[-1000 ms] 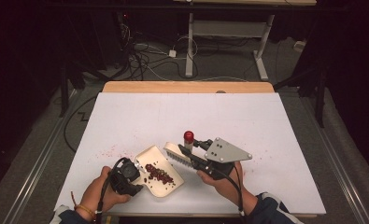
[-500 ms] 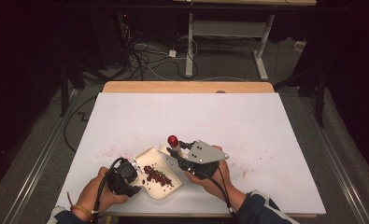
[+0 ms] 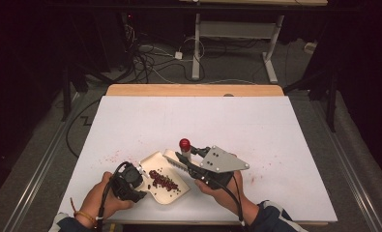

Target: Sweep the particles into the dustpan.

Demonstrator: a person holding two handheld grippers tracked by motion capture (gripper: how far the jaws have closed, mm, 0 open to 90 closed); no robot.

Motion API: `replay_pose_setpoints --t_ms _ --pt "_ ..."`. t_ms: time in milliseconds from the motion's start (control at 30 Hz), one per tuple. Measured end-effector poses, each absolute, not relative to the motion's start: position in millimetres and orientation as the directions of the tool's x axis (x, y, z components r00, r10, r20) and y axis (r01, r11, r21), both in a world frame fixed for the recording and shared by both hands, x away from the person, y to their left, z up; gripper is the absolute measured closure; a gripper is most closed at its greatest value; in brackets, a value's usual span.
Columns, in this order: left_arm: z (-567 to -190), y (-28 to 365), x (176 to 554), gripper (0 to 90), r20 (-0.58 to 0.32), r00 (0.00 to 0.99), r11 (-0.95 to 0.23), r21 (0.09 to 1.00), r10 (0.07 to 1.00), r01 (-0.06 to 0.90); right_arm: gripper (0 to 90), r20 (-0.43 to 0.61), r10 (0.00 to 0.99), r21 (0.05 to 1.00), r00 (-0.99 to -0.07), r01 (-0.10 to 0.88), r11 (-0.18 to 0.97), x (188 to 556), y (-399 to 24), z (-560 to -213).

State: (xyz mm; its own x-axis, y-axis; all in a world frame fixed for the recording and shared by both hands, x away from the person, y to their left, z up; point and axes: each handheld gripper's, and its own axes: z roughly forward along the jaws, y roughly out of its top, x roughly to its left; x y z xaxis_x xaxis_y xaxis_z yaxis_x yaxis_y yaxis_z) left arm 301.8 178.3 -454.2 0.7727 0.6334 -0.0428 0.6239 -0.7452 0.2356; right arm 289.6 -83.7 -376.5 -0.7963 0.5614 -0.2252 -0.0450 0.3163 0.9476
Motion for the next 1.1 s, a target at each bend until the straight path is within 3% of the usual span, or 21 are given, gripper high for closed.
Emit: replay_pose_setpoints --t_ms 200,600,1100 --pt "-455.7 178.2 301.0 63.9 -0.037 0.774 -0.746 0.241 0.633 0.621 70.0 -0.24 0.551 0.929 -0.799 -0.024 0.369 293.1 -89.3 -383.6" --pt "-457.5 183.0 303.1 63.9 -0.044 0.761 -0.726 0.268 0.647 0.633 69.9 -0.241 0.585 0.936 -0.775 -0.025 0.352 302.2 -109.1 -373.9" --pt "-456.9 190.5 309.1 63.9 -0.065 0.732 -0.682 0.318 0.678 0.659 69.9 -0.234 0.628 0.938 -0.742 -0.002 0.347 303.4 -164.6 -353.5"
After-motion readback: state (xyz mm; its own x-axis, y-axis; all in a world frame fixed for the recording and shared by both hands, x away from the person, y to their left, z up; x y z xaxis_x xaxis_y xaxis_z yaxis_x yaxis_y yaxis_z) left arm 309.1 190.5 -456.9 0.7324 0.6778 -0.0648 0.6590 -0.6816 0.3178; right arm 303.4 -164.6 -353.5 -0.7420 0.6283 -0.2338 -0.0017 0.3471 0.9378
